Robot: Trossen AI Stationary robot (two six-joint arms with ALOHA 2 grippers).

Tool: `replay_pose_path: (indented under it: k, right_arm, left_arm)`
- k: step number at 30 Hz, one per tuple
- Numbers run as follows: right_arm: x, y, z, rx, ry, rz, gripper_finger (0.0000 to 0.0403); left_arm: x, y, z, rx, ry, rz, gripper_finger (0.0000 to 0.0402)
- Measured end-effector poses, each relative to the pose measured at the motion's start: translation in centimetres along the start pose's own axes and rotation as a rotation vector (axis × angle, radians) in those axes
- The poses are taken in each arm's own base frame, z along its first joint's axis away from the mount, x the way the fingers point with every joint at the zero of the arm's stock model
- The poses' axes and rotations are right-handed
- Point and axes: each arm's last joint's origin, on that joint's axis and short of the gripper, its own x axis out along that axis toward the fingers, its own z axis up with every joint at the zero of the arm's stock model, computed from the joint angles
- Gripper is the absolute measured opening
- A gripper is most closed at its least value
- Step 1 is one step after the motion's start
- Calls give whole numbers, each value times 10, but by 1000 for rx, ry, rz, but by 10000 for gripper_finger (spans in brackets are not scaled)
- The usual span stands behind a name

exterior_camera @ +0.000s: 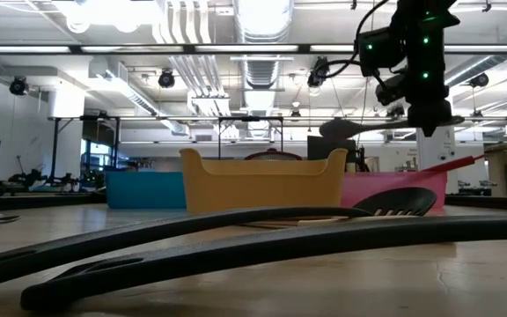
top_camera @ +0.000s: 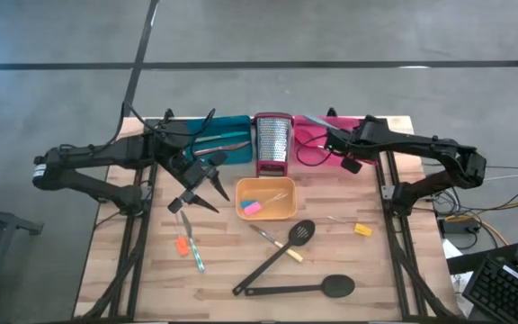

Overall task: Pick & Place Kitchen Items
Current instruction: Put the gray serving spoon into the pink bin

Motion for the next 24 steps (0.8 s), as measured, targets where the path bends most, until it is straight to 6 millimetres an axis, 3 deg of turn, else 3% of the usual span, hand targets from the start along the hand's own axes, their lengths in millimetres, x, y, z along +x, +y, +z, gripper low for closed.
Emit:
replay_pose_path:
  k: [4, 12, 24]
  right_arm:
    - [7, 6, 7, -27, 39, -5, 46]
    - [26, 25, 40, -162, 144, -19, 46]
    - [46, 30, 55, -223, 289, 6, 46]
  left_arm:
    - [0, 0, 0, 1, -2, 1, 180]
    - [3, 2, -2, -11, 5, -2, 179]
    - [3, 3, -2, -15, 7, -3, 179]
